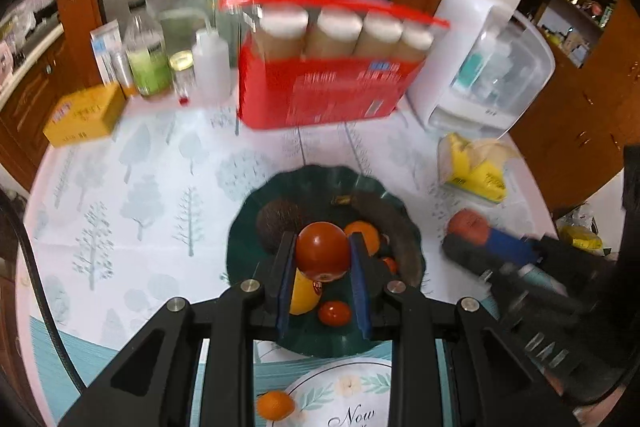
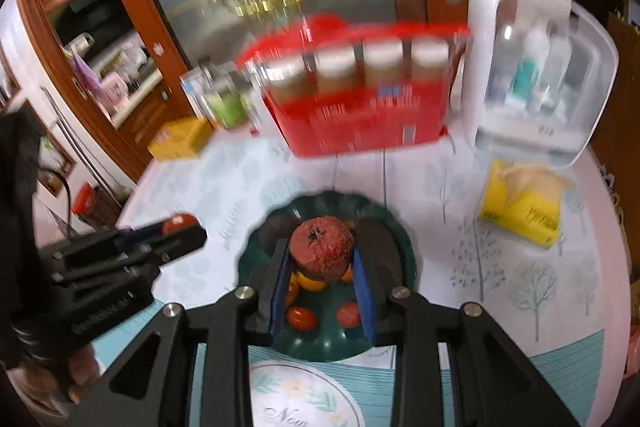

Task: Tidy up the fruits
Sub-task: 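Lift tomato and red fruit and carry them toward the green plate, then lower tomato and red fruit onto the green plate and open both tools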

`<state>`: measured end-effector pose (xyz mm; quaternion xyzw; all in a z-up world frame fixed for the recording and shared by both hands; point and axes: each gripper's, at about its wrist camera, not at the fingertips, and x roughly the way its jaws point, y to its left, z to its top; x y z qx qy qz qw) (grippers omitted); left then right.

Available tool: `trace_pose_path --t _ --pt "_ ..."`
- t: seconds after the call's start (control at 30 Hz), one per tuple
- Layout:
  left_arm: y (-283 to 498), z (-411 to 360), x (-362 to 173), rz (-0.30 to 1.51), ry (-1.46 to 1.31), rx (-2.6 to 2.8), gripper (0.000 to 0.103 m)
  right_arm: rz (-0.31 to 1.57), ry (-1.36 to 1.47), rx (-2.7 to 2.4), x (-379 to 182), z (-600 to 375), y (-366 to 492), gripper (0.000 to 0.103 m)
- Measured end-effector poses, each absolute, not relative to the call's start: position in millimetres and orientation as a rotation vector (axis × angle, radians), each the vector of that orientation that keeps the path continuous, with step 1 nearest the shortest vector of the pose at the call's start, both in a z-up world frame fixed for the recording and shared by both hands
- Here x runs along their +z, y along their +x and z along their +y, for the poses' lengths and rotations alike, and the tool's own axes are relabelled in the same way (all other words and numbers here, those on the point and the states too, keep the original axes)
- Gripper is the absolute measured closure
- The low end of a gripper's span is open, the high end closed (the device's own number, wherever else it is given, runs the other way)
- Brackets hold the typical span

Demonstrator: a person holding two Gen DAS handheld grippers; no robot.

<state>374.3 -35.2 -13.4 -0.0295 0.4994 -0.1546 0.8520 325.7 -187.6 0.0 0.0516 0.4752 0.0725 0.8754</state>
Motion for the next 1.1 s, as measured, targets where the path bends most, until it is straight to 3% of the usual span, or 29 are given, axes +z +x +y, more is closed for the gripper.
trace_pose_path --t 0.33,0.63,0.73,0.8,0.83,1.1 --pt "400 -77 -83 1.118 -0.004 -0.372 0.079 1.134 0.079 0.203 -109 -179 341 0.072" --pt "415 -91 -118 1.161 -0.009 -0.395 0.077 1.106 0.091 0.227 -134 -180 350 0.071" --pt "415 -90 -118 1.148 -0.008 -0.402 0.069 1.082 0.09 0.23 -134 -182 348 0.069" --pt "412 -88 -115 1.141 -0.019 -0.404 0.054 1.071 0.095 0.234 -133 -182 347 0.068" --pt "411 -86 -114 1.137 -0.026 -0.403 0.052 1.07 0.098 0.235 -132 -182 347 0.068" --pt "400 -73 -100 1.111 -0.057 -0.409 0.051 1.045 0.117 0.223 -124 -184 341 0.068"
